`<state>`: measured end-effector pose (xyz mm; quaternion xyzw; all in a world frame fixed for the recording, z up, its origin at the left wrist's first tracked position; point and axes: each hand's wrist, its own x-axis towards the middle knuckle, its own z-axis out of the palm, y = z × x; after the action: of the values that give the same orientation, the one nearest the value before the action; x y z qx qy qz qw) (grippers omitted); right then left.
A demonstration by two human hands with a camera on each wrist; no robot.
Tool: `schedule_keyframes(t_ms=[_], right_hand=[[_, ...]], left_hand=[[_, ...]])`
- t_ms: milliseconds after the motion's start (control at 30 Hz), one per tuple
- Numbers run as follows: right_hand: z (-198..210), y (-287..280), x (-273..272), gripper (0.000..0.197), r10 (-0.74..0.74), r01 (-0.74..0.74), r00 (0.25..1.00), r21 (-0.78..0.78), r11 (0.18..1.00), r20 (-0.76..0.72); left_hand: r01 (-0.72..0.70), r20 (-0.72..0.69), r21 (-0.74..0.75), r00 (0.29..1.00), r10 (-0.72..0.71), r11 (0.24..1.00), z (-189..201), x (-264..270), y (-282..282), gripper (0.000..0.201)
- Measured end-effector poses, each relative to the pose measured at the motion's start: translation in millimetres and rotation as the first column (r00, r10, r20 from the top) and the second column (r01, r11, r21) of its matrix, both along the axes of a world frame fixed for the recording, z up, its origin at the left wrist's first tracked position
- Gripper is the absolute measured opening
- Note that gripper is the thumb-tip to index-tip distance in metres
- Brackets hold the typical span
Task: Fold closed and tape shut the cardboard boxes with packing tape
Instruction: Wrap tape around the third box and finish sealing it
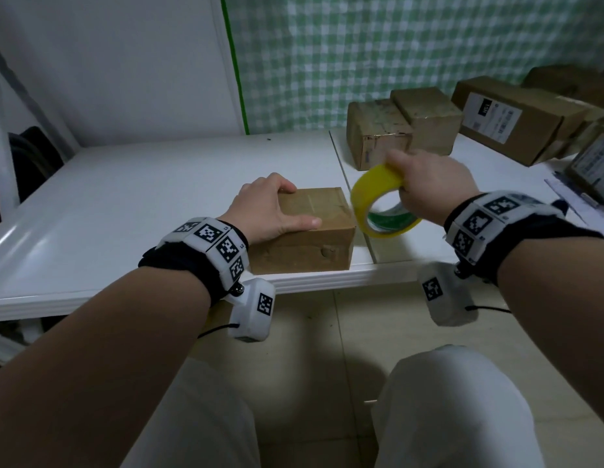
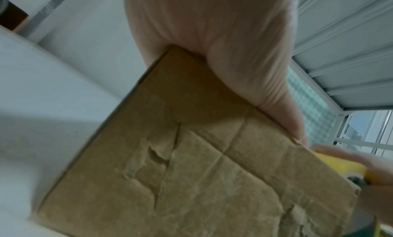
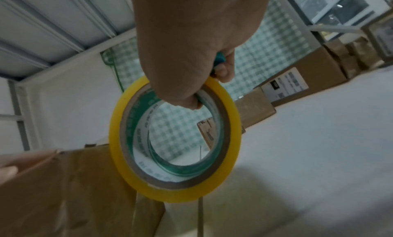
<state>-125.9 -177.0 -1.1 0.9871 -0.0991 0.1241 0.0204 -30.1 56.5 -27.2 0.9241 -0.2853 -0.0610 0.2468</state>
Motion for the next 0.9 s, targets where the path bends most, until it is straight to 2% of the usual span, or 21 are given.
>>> schedule_keyframes(t_ms=[133,333,400,500,600,733,900], right_hand=[[-18.8,0.6,-2.0,0.04,-0.044,0.045,0.998,0.035,0.998,-0.037],[-24.0,5.4,-0.5,0.037,-0.053,0.055,0.996,0.025,0.998,-0.071],[-24.3,9.3,-1.5,0.036,-0.064,0.066,0.994,0.024,0.998,-0.086],[-18.4,12.9,-5.3,0.034,-0.069,0.07,0.992,0.009,0.998,-0.102],[-10.3,20.1,-10.1,0.03,-0.066,0.065,0.991,-0.012,0.998,-0.117],[-5.2,29.6,-22.4,0.022,-0.064,0.062,0.987,-0.014,0.998,-0.149],[-0.3,39.9,-42.2,0.023,-0.028,0.047,0.982,0.097,0.994,-0.186]], left_hand=[[0.004,0.001,0.001,1.0,-0.004,1.0,-0.3,0.4,-0.8,0.082],[0.019,0.037,0.054,0.999,-0.021,0.998,-2.4,-0.3,1.3,0.088],[0.044,0.061,0.192,0.997,-0.056,0.98,-0.7,-3.0,1.2,0.106],[0.044,0.068,0.46,0.994,-0.085,0.887,8.5,-9.6,-4.0,0.12],[0.066,0.042,0.534,0.994,-0.105,0.843,16.3,-25.2,-20.6,0.127],[0.142,0.015,0.509,0.985,-0.174,0.849,14.9,-44.3,-42.5,0.118],[0.24,-0.057,0.467,0.969,-0.242,0.851,18.4,-50.8,-38.3,0.096]])
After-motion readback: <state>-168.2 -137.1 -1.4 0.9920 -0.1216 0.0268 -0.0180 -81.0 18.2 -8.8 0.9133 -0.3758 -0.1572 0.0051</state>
